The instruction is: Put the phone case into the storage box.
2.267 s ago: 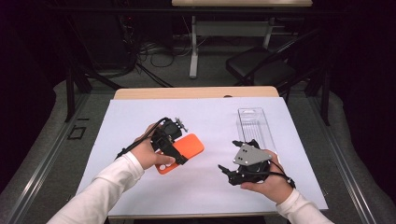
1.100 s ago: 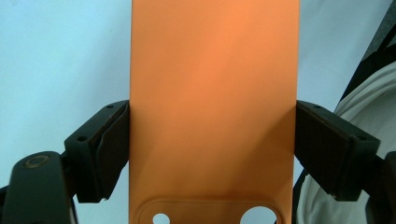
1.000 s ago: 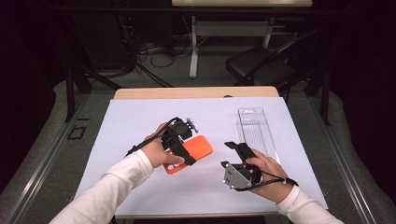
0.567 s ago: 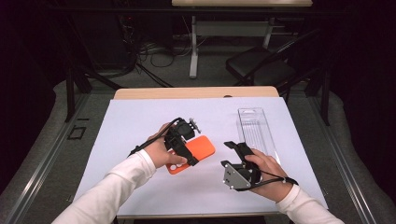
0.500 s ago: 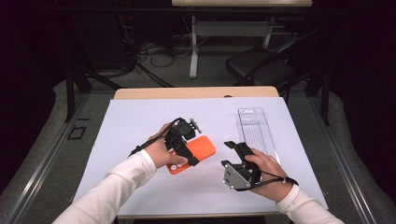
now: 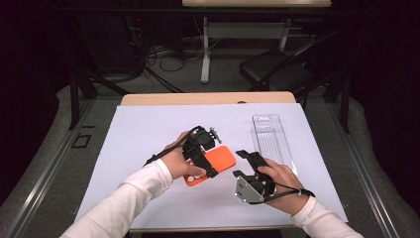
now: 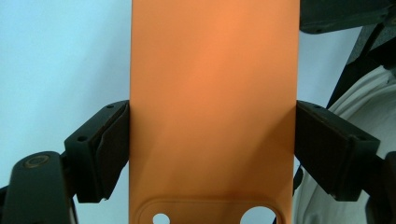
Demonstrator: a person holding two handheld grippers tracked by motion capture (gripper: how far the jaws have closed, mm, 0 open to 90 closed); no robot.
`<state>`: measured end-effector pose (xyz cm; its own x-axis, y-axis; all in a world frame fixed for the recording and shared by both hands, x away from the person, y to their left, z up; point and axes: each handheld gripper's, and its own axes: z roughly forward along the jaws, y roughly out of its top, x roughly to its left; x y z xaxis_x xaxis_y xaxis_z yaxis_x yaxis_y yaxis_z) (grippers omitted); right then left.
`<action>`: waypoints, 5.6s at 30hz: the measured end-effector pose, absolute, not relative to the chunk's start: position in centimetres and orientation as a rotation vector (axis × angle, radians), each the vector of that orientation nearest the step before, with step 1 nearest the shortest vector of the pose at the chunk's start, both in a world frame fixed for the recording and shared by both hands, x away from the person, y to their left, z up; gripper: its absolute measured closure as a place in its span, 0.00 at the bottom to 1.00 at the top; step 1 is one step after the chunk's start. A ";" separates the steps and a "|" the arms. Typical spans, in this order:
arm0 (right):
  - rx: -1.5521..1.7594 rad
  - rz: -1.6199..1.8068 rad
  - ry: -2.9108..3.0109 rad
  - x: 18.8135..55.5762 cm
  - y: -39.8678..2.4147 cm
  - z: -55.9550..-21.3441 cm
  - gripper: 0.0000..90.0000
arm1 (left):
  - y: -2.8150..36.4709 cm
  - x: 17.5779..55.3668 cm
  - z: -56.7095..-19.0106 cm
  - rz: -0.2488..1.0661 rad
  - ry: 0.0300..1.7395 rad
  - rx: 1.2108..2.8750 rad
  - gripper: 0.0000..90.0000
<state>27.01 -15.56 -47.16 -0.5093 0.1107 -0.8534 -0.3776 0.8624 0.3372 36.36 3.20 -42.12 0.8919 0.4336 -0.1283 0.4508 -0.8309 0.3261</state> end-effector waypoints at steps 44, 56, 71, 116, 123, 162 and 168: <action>-0.352 0.453 1.920 26.6 -15.0 -48.6 0.51 | 0.6 35.1 -41.6 -0.115 0.549 2.736 0.18; -0.376 0.418 1.907 26.8 -14.6 -49.0 0.56 | 0.2 34.7 -41.4 -0.121 0.531 2.736 0.18; -0.401 0.409 1.882 26.9 -14.4 -49.1 0.62 | 0.2 34.6 -41.2 -0.148 0.531 2.734 0.18; -0.435 0.347 1.821 26.6 -14.6 -49.6 0.85 | 0.2 34.9 -41.4 -0.201 0.556 2.726 0.18; -0.445 0.346 1.810 26.6 -14.5 -49.6 0.87 | 0.3 35.0 -41.4 -0.207 0.558 2.720 0.18; -0.451 0.342 1.709 26.4 -14.8 -50.2 0.97 | 0.7 35.4 -41.7 -0.294 0.593 2.668 0.18; -0.451 0.344 1.709 26.4 -14.8 -50.2 0.97 | 0.8 35.4 -41.6 -0.293 0.595 2.663 0.17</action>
